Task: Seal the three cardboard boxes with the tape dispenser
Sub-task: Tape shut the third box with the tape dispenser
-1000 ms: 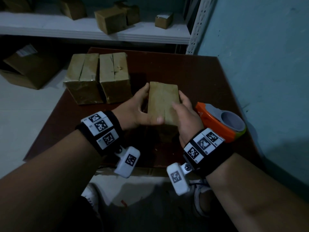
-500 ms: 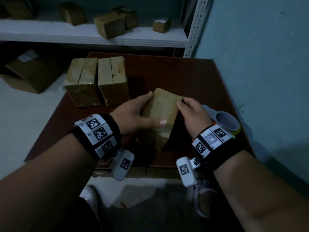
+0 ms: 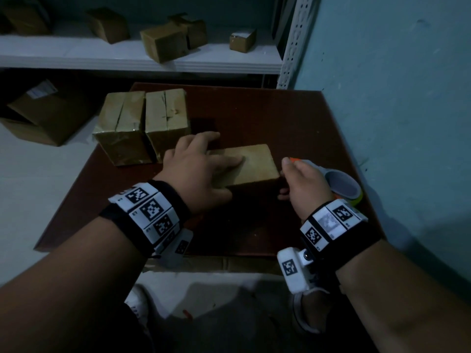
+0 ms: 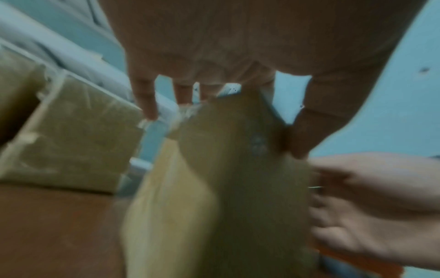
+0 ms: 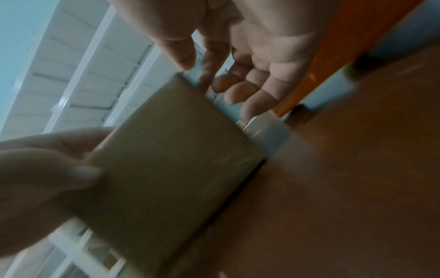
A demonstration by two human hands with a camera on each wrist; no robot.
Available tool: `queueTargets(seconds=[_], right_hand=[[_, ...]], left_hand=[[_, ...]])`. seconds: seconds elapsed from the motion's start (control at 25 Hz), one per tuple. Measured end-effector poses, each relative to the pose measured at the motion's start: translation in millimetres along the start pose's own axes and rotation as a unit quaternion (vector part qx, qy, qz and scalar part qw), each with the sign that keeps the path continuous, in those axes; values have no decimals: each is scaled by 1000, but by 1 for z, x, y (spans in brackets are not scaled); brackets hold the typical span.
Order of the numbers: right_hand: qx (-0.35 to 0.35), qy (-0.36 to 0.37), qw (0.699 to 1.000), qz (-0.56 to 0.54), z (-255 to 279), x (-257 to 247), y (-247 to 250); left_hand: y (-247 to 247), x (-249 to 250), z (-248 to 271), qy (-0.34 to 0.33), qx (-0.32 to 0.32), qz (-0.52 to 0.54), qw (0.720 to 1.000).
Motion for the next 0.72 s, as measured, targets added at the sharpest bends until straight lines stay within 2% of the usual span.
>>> queueTargets(seconds=[0.08, 0.32, 0.52, 0.64, 0.72], right_hand=[[-16, 11, 999, 35, 5, 2, 0], [-66, 24, 998, -5, 0, -2, -1], [-62, 50, 997, -13, 1, -2, -3], [-59, 67, 996, -9, 2, -6, -2], [-62, 78, 995, 5, 5, -9, -2]], left_hand=[[1, -4, -4, 1, 12, -6, 1000], [5, 1, -12, -27, 77, 19, 997], [-13, 10, -20, -54, 23, 59, 997], [-10, 10, -19, -67, 48, 45, 996], [-11, 5, -20, -66, 28, 94, 993]])
Point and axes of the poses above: each hand's wrist, its own z-axis away from the middle knuckle, its own y-axis out of the back of the hand, x = y × z, the point moved 10 cm from there along -z, towards the middle knuckle, and after that the axes turned 5 degrees about -z, right-handed, at the moved point
